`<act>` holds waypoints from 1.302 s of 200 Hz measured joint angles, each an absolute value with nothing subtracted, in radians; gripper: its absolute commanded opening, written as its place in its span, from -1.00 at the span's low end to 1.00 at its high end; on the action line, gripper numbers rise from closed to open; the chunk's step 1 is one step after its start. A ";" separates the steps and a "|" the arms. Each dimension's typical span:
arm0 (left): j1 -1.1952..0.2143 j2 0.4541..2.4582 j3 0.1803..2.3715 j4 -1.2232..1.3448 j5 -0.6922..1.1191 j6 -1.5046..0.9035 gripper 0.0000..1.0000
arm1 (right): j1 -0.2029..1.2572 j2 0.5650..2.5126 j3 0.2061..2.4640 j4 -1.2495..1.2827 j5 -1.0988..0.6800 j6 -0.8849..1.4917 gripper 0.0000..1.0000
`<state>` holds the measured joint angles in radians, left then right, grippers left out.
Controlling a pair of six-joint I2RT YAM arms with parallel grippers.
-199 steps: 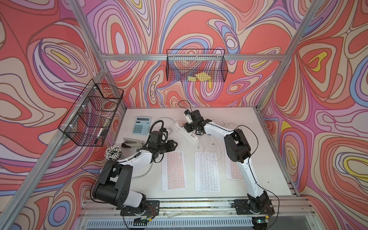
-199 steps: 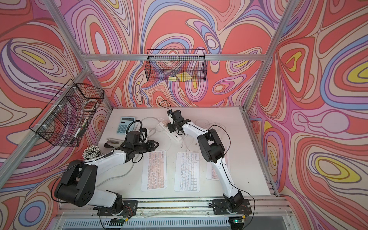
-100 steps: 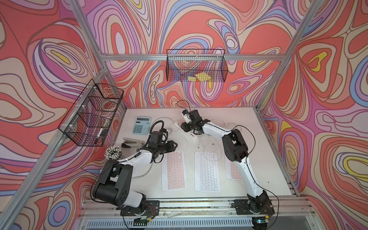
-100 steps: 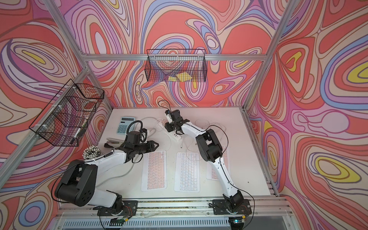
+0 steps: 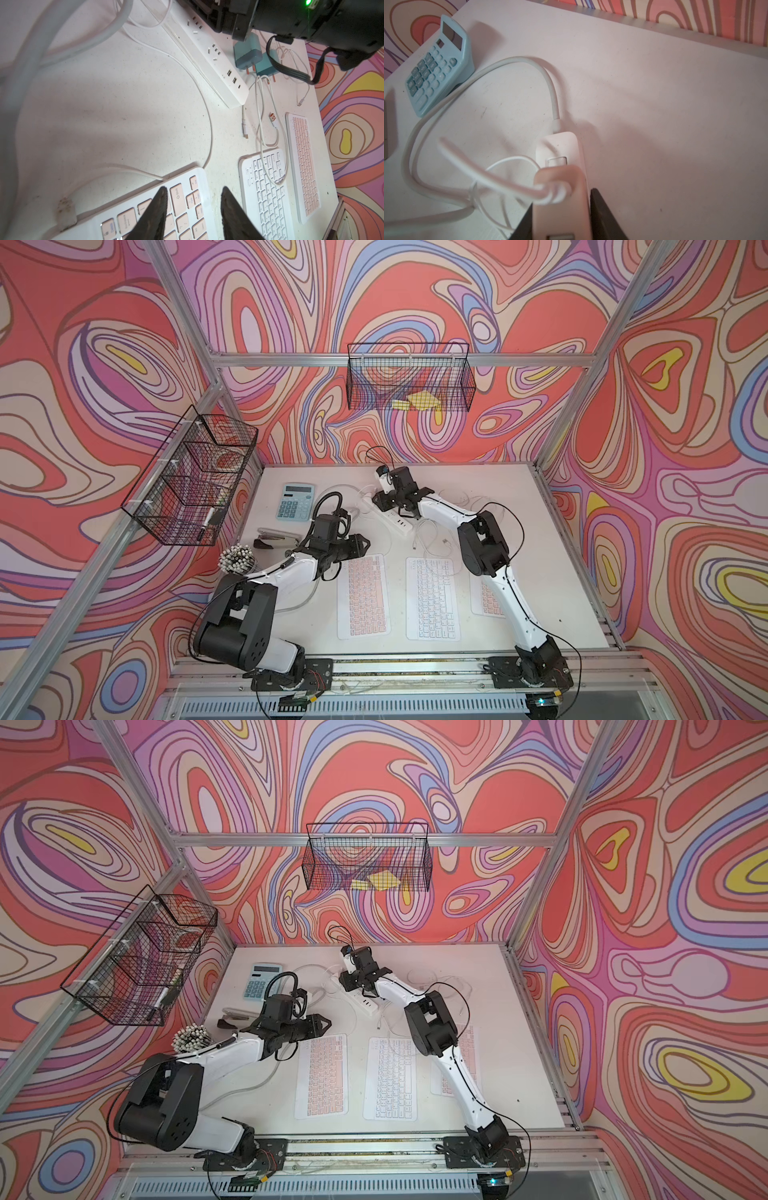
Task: Unplug the wireless keyboard
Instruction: Move the keyboard to the center of the board.
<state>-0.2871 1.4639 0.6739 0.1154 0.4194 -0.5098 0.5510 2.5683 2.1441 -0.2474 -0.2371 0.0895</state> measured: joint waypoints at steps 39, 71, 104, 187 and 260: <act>-0.287 1.464 0.674 0.115 0.419 -0.513 -0.12 | 0.551 2.557 2.109 -0.211 -0.237 0.094 -0.44; -0.287 1.496 0.684 0.116 0.420 -0.547 -0.16 | 0.551 2.524 2.046 -0.183 -0.232 0.078 -0.44; -0.287 1.568 0.739 0.117 0.406 -0.617 -0.18 | 0.551 2.490 2.004 -0.199 -0.224 0.037 -0.47; -0.287 1.605 0.786 0.176 0.305 -0.798 -0.03 | 0.589 2.392 1.877 -0.238 -0.197 -0.008 -0.24; -0.287 1.709 0.860 0.202 0.197 -0.892 0.01 | 0.596 2.349 1.863 -0.255 -0.226 0.032 -0.15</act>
<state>-0.2874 1.7092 0.8600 0.2020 0.1967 -0.8921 0.5964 2.3489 1.8629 -0.2554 -0.2264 0.0322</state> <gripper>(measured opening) 0.502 0.419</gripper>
